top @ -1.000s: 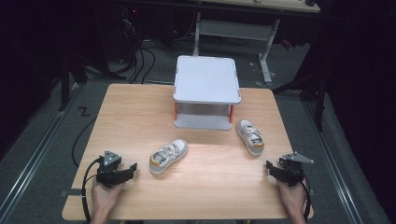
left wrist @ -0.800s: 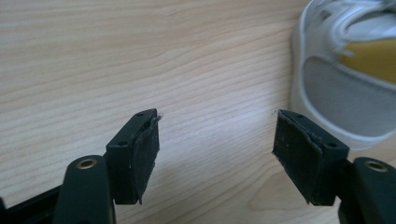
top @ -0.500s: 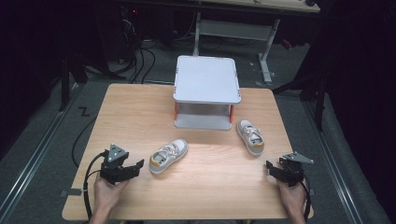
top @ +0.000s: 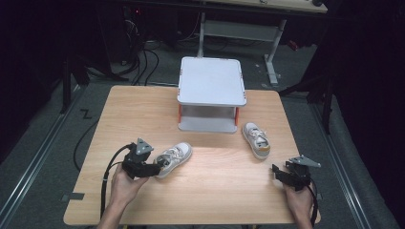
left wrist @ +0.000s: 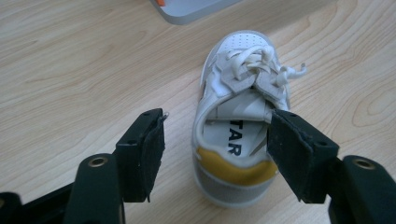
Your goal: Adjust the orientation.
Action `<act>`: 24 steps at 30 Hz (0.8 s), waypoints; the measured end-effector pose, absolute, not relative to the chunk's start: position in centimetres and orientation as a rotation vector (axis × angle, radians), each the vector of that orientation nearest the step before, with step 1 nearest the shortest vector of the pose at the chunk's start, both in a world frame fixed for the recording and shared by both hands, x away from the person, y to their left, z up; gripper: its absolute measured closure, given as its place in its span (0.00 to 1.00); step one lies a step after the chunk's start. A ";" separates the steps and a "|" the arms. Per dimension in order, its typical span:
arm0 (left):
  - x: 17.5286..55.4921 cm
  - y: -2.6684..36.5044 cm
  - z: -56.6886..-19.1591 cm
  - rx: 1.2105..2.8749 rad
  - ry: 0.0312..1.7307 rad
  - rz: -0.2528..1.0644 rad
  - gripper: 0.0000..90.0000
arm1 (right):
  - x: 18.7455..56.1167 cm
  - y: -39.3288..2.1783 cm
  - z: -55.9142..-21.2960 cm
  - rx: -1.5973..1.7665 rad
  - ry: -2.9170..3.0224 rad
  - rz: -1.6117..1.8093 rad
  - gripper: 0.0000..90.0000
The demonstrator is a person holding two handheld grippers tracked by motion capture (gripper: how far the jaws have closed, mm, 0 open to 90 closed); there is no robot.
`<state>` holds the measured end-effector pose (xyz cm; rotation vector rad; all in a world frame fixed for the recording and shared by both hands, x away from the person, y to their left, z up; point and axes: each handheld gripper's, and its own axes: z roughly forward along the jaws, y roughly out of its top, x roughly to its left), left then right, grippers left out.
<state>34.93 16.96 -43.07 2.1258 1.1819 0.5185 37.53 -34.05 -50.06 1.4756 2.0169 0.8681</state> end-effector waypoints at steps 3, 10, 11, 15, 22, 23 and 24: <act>35.6 16.6 -43.2 2.154 1.180 0.510 0.42 | 37.5 -34.0 -50.1 1.477 2.017 0.868 0.42; 36.9 16.0 -43.6 2.199 1.168 0.484 0.48 | 37.5 -34.0 -50.1 1.477 2.017 0.867 0.42; 37.0 15.9 -43.7 2.208 1.167 0.479 0.48 | 37.5 -34.0 -50.1 1.476 2.017 0.867 0.42; 37.6 15.6 -44.2 2.231 1.163 0.464 0.54 | 37.5 -34.0 -50.1 1.476 2.017 0.867 0.42; 37.9 15.4 -44.1 2.240 1.161 0.454 0.71 | 37.5 -34.0 -50.1 1.476 2.017 0.868 0.42; 37.9 15.4 -44.0 2.241 1.158 0.437 0.72 | 37.5 -34.0 -50.1 1.476 2.017 0.867 0.42; 37.9 15.4 -44.0 2.241 1.158 0.437 0.74 | 37.5 -34.0 -50.1 1.476 2.017 0.867 0.42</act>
